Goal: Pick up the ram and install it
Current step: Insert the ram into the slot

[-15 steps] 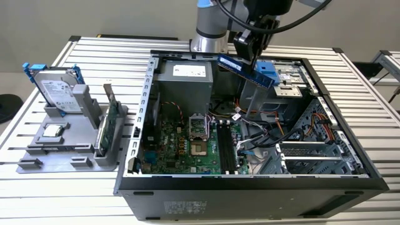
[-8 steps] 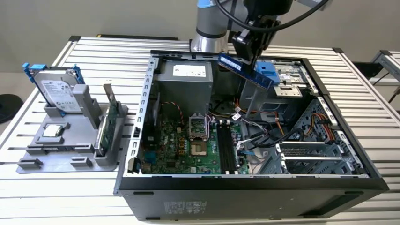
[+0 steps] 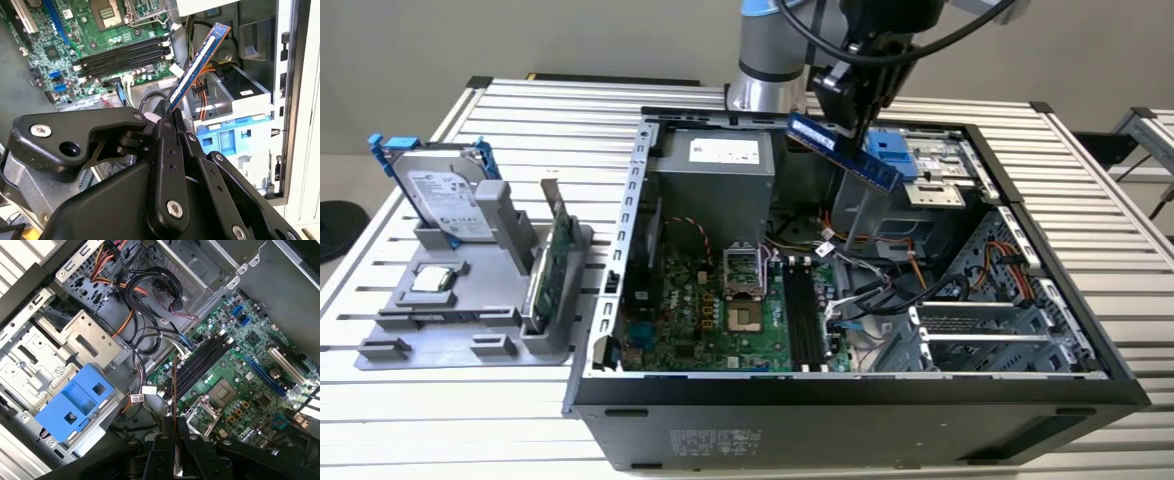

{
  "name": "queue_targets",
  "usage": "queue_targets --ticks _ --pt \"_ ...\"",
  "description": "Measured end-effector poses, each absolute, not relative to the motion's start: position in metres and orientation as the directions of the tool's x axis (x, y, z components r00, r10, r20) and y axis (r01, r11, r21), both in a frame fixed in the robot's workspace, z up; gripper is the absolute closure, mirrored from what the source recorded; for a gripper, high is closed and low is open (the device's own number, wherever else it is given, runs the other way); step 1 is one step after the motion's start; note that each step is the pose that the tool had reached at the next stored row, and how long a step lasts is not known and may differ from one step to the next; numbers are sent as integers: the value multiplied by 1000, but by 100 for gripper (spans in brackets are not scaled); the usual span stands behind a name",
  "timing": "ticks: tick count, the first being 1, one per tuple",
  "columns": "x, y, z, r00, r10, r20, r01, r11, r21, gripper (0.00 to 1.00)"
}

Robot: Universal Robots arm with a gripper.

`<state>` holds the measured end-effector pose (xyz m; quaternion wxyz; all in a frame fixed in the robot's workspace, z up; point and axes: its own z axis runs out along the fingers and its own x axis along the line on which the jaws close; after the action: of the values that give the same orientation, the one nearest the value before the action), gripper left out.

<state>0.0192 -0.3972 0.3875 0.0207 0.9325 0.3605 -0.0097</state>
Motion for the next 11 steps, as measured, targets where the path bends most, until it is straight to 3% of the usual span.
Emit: queue_targets --ticks 11 --pt "19 -397 387 779 627 -33 627 -778 32 100"
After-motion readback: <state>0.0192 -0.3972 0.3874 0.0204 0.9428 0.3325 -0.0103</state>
